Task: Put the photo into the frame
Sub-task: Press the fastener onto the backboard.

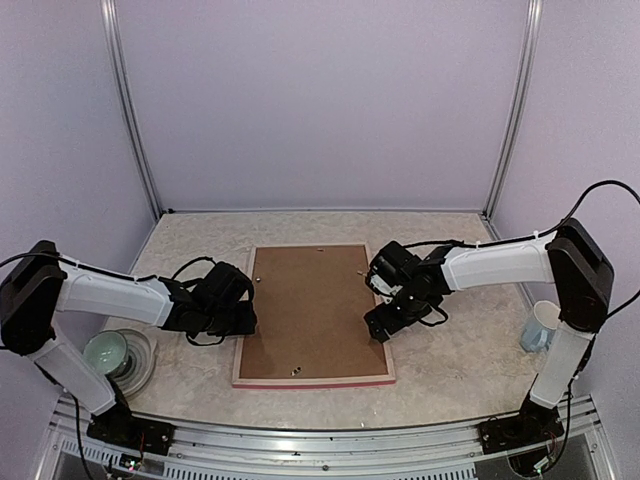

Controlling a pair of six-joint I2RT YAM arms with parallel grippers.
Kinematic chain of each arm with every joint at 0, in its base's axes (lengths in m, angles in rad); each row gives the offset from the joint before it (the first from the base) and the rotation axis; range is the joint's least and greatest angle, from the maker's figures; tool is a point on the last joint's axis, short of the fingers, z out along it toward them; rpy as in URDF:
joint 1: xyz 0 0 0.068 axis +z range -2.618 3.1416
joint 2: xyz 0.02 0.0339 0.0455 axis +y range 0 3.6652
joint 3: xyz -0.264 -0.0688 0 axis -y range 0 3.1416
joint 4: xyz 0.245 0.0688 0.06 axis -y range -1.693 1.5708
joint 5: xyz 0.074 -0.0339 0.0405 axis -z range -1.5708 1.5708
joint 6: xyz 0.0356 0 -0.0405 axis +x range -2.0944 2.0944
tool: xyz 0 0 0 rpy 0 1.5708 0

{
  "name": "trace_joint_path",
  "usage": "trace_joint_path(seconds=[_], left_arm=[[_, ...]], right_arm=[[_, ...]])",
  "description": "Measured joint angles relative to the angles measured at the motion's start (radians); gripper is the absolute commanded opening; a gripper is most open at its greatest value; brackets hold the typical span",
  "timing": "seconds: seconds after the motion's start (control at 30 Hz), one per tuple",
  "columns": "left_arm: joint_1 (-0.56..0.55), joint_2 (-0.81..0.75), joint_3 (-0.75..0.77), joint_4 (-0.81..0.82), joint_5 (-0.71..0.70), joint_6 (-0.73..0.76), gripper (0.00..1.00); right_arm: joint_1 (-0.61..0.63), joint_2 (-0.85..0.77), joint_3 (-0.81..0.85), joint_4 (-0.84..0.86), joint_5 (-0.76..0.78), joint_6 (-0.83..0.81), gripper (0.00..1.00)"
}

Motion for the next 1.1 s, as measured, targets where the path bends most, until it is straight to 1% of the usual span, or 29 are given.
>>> trace_joint_path(seconds=[0.17,0.47,0.67,1.1], left_arm=[[0.0,0.0,-0.01,0.003,0.0,0.0,0.42],[0.0,0.0,-0.019,0.016,0.001,-0.005,0.42],[0.0,0.0,-0.02,0.018,0.002,-0.005,0.42],[0.0,0.0,-0.024,0.027,0.001,-0.007,0.42]], right_arm=[[0.004,-0.011,0.0,-0.002,0.0,-0.001,0.97],[0.004,-0.084,0.0,-0.031,0.024,-0.001,0.97],[0.004,-0.076,-0.001,-0.046,0.046,-0.001,0.97],[0.004,-0.011,-0.011,-0.034,0.039,-0.001,0.97]])
